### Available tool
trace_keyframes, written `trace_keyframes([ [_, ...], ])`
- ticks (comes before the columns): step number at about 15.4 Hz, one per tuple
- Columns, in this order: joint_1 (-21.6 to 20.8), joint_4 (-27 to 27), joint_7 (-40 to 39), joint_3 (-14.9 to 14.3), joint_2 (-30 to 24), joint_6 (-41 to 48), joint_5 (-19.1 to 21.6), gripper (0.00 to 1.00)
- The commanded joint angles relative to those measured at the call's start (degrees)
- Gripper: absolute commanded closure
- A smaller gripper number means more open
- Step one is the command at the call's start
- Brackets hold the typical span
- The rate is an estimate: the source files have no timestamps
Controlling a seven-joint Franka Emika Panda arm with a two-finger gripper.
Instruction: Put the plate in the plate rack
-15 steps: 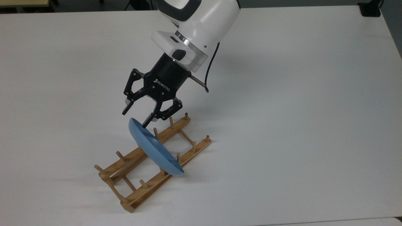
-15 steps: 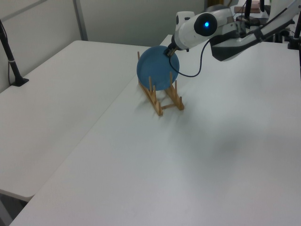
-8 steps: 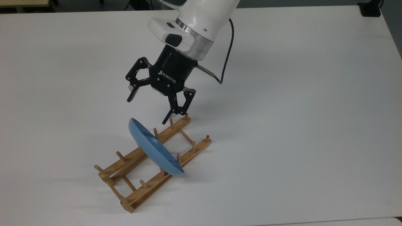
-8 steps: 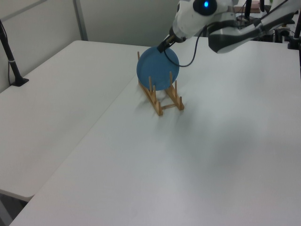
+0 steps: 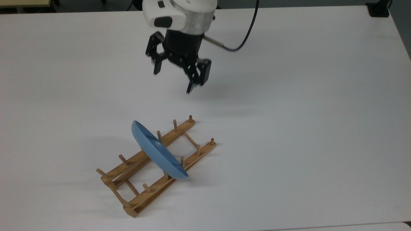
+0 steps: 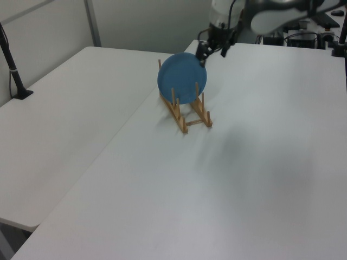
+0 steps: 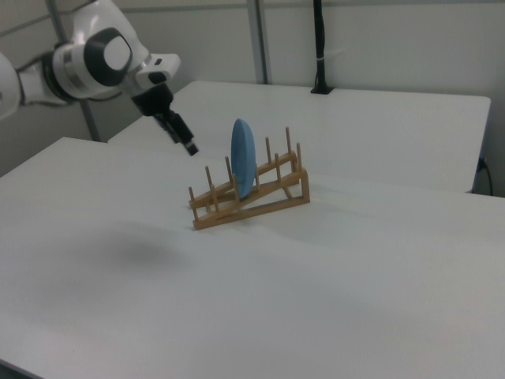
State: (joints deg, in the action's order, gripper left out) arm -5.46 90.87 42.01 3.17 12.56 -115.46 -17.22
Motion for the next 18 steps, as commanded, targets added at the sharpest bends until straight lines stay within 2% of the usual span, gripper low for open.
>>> trace_keyframes([
  [1, 0.7, 2.4, -16.4, -0.1, -7.0, 12.3, 11.3, 0.00],
  [3, 2.1, 3.3, -28.0, -0.3, -9.6, 17.7, 15.0, 0.00],
  [8, 5.2, 4.4, -48.8, -0.4, -12.9, 23.9, 15.3, 0.00],
  [18, 5.4, 4.1, -44.4, -0.5, -12.7, 24.3, 13.2, 0.00],
])
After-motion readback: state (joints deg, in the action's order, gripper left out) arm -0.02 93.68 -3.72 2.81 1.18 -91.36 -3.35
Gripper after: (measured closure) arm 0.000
